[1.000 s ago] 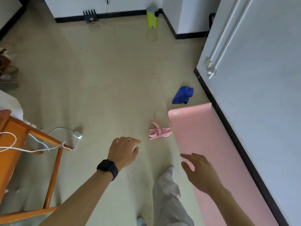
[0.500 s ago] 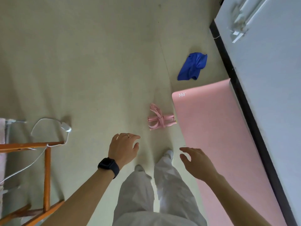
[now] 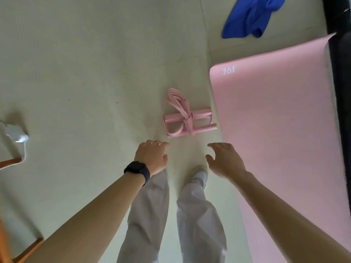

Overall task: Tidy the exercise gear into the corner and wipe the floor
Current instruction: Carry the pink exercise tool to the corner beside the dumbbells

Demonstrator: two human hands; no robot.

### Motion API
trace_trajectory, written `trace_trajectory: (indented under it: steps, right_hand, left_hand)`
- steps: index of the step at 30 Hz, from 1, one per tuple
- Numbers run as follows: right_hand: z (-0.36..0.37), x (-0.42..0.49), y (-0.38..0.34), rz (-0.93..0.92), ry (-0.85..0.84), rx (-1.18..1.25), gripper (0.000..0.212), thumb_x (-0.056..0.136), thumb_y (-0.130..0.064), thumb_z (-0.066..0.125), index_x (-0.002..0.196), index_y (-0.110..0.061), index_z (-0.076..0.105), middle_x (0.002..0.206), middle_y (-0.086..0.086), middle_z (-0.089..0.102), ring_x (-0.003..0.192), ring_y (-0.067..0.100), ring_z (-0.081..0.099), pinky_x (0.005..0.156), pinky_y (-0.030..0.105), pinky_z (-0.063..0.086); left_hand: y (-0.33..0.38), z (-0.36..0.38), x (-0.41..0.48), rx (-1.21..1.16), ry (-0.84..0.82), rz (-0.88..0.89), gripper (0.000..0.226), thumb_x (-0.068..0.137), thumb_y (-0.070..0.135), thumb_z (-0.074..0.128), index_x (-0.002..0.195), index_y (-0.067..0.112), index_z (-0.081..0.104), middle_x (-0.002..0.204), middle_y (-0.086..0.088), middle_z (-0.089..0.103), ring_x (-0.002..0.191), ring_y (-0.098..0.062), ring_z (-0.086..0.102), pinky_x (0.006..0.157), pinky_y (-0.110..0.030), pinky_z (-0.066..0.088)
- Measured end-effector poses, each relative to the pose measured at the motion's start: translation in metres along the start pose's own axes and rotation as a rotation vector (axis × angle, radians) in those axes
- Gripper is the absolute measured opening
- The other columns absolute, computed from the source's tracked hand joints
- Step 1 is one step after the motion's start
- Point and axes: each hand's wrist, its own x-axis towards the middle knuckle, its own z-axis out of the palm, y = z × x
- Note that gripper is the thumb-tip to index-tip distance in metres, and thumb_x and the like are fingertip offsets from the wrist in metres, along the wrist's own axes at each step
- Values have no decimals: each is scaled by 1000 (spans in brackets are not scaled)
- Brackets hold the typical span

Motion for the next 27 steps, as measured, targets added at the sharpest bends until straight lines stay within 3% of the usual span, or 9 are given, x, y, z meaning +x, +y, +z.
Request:
trace_trajectory:
  steps: [4, 7, 10, 12, 14, 16, 18, 22, 27]
  right_hand:
    - [53, 109, 14, -47, 30, -161, 72, 98, -38, 53, 157, -14, 19, 165, 4, 19, 152, 23, 12, 121, 43, 20]
    - [89, 179, 26, -68, 31, -329, 79, 99, -35, 50, 158, -13, 3, 167, 3, 4, 154, 21, -4, 124, 50, 1]
    - [118, 234, 40, -105, 63, -478, 68, 91, -22, 56, 152, -11, 26, 159, 4, 30, 153, 22, 10, 119, 57, -8]
    - [137, 254, 47, -149, 132, -504, 47, 80, -11, 62, 126, -12, 51, 127, 5, 58, 137, 26, 40, 119, 57, -6]
    - [150, 258, 53, -189, 206, -512, 34, 76, -6, 63, 109, -12, 58, 105, 6, 64, 115, 31, 56, 121, 56, 8]
    - [153, 251, 56, -223, 197, -505, 28, 81, -7, 62, 109, -11, 58, 103, 7, 64, 104, 32, 58, 111, 51, 31]
    - [150, 235, 56, -251, 156, -471, 24, 85, -9, 62, 108, -11, 56, 101, 7, 61, 98, 31, 58, 96, 46, 40]
    - [131, 178, 47, -250, 164, -355, 19, 84, -12, 67, 100, -14, 58, 90, 3, 61, 90, 29, 59, 80, 41, 40]
    - [90, 63, 31, -209, 89, -206, 15, 93, -21, 60, 107, -19, 55, 101, -4, 62, 99, 24, 58, 84, 37, 37]
  left_hand:
    - [-16, 67, 96, 36, -33, 10, 65, 94, 34, 56, 150, 27, 26, 155, -3, 34, 126, -35, 48, 92, -45, 45]
    - [-24, 110, 154, 61, -29, 5, 72, 93, 35, 61, 150, 27, 17, 148, -9, 40, 127, -39, 43, 89, -52, 46]
    - [-31, 151, 199, 63, 5, 8, 68, 93, 35, 62, 147, 30, 20, 148, -7, 38, 125, -40, 42, 87, -53, 44]
    - [-36, 172, 216, 38, 20, -3, 60, 94, 33, 61, 144, 30, 28, 146, -6, 40, 120, -39, 46, 87, -50, 45]
    - [-40, 185, 222, 36, 73, 0, 47, 97, 29, 57, 140, 26, 39, 133, -8, 52, 109, -38, 52, 81, -44, 45]
    - [-41, 186, 216, 81, 100, 34, 38, 99, 27, 53, 136, 24, 45, 119, -9, 61, 100, -36, 56, 75, -40, 40]
    - [-39, 177, 201, 94, 104, 71, 36, 99, 26, 53, 135, 24, 47, 116, -7, 63, 98, -35, 57, 73, -38, 37]
    - [-29, 130, 145, 113, 86, 102, 40, 96, 24, 55, 135, 22, 46, 116, -8, 60, 100, -34, 55, 70, -36, 34]
    - [-11, 35, 48, 206, 26, 211, 45, 94, 26, 56, 136, 22, 40, 119, -6, 59, 97, -31, 58, 71, -37, 36]
